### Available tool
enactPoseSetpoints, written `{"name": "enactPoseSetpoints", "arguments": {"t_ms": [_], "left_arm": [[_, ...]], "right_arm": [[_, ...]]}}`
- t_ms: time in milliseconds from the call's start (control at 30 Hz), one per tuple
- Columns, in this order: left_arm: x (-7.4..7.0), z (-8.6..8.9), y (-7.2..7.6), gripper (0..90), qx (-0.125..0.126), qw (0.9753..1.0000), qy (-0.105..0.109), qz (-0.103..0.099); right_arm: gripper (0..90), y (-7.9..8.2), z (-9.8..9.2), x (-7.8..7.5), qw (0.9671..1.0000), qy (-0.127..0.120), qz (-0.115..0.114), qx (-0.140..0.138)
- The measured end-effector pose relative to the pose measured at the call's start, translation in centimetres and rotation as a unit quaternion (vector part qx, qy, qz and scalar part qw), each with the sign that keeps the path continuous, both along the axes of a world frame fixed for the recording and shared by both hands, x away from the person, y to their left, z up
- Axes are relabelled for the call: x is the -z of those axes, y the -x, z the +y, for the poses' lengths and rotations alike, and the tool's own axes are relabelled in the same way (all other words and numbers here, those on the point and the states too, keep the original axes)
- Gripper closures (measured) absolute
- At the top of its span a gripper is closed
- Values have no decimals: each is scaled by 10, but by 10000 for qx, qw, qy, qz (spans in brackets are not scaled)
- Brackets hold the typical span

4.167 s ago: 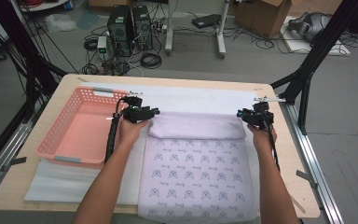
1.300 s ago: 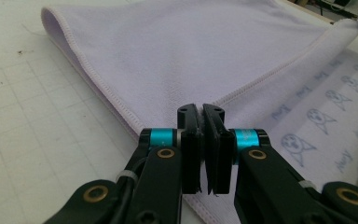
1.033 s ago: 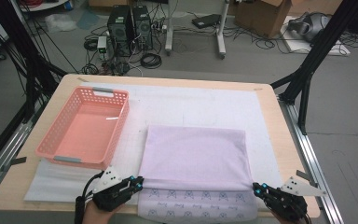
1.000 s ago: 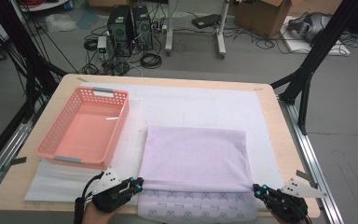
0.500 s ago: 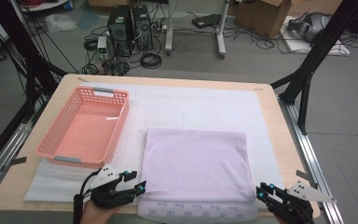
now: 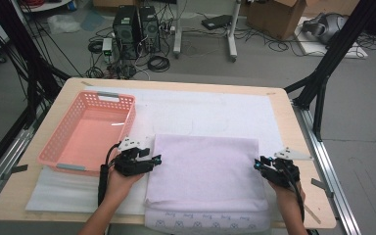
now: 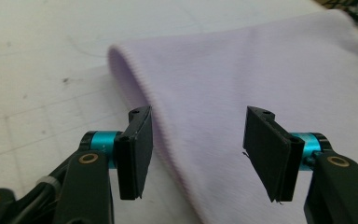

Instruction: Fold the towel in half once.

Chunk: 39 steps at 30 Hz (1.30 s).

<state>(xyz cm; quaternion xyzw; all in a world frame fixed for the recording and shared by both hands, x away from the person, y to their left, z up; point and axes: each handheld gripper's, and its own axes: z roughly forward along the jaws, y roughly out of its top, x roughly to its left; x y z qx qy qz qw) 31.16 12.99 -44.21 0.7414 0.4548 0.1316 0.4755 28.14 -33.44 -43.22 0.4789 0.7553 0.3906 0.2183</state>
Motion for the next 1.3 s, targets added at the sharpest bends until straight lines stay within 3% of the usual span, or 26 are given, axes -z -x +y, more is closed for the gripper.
{"name": "enactPoseSetpoints", "arguments": {"t_ms": [67, 200, 267, 333, 467, 567, 667, 767, 800, 833, 900, 1000, 1133, 1300], "left_arm": [[1, -1, -7, 423, -82, 9999, -125, -22], [5, -4, -17, 422, -296, 9994, -151, -46], [10, -6, -22, 423, -340, 9992, -181, 77], [10, -7, -25, 433, -336, 9988, -266, 230], [8, -17, -30, 428, -156, 9987, -387, 284], [8, -26, -30, 461, -165, 9975, -674, 165], [9, -26, -29, 580, -187, 9963, -839, 61], [10, -26, -27, 672, -264, 9963, -816, -7], [10, -26, -27, 750, -127, 9974, -706, 58], [9, -29, -26, 833, -179, 9972, -729, 56], [9, -31, -25, 844, -242, 9968, -754, 49], [10, -28, -27, 851, -398, 9979, -452, 252], [3, -28, -30, 854, -545, 9983, -192, 104], [-9, -31, -39, 854, -613, 9981, -65, -39]], "right_arm": [[597, -11, 5, 5, 9998, 140, 63, 89], [506, -22, 9, 8, 9995, 210, 79, 228], [483, -26, 8, 9, 9992, 185, 96, 331], [481, -29, 7, 9, 9990, 183, 166, 371], [491, -35, 5, 14, 9982, 236, 386, 393], [534, -35, 5, 14, 9982, 141, 464, 362], [602, -35, 4, 15, 9984, 119, 483, 278], [731, -36, 3, 14, 9983, -6, 547, 221], [793, -36, 2, 15, 9982, -103, 574, 123], [807, -36, 2, 15, 9978, -181, 622, 127], [833, -36, 3, 15, 9974, -258, 663, 144], [848, -36, 1, 15, 9972, -320, 665, 122], [854, -35, 0, 14, 9983, -255, 511, 120], [856, -39, -4, 6, 9989, -331, 276, 180]]}}
